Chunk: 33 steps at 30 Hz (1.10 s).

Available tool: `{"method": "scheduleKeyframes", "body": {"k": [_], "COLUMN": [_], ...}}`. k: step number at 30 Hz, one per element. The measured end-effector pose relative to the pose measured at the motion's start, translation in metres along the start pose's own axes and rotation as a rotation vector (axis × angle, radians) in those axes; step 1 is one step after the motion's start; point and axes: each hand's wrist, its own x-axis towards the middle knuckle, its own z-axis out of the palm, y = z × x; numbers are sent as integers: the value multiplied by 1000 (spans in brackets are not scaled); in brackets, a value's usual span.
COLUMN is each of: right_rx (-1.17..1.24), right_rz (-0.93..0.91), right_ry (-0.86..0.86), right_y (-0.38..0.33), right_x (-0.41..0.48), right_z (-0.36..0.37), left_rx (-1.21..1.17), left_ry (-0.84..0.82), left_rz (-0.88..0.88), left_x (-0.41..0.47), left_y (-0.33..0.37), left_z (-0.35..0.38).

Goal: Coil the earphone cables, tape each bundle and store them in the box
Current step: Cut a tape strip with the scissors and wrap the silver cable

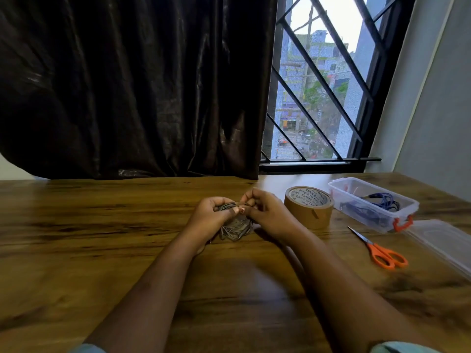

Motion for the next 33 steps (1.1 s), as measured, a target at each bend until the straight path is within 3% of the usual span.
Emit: {"method": "scheduleKeyframes", "body": {"k": [5,16,24,33], "right_rx": [-91,181,234,85], "right_rz": [-31,103,132,159], "right_ry": [46,-1,158,431], "right_y": [3,4,10,1], "right_x": [2,1,-4,-32], "right_z": [0,1,6,8], "left_rx": [59,-10,-53,-103], "left_ry": [26,75,111,198], "left_rz": [18,-84,-152,-142], "left_x": [4,6,8,-17], "left_y": [-5,-5,-9,-8], "left_z": [1,9,7,14]}}
